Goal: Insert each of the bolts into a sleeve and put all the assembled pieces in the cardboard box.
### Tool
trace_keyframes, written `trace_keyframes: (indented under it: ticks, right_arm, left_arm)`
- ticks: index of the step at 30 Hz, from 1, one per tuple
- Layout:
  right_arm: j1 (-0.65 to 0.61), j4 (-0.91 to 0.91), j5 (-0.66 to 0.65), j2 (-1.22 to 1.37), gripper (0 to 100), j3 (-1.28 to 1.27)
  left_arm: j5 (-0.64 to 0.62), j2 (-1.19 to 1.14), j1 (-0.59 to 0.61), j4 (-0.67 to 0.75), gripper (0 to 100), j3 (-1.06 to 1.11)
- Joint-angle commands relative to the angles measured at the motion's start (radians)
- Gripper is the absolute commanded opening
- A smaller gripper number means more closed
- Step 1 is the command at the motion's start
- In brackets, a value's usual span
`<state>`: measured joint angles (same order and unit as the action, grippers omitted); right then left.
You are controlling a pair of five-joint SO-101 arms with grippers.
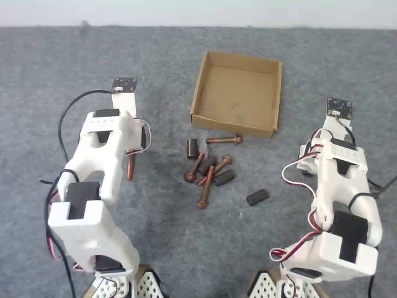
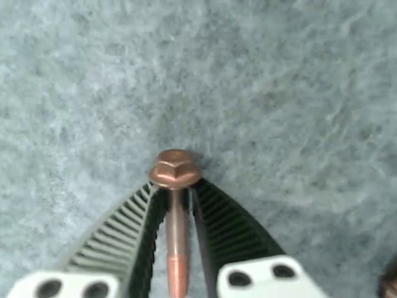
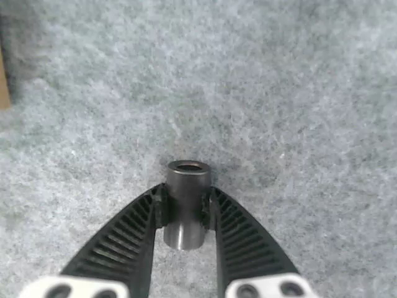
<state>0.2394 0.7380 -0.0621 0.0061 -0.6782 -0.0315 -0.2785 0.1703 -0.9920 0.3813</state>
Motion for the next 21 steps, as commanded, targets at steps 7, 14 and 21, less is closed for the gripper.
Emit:
trace_keyframes:
  ticks: [7,14,21]
  right_arm:
    - [-0.01,0.008,0.005,-0.015,0.6,0.071]
    - [-0.004,0.245,-0.133,-0.068,0.6,0.209]
    - [-0.028,0.438,-0.611,-0.157,0.6,0.256]
  left_arm:
    - [0.023,0.173,0.026,0.109,1,0.134]
    - [0.025,0.336,0.018,0.281,1,0.326]
    - [0.025,0.341,0.018,0.287,1,0.329]
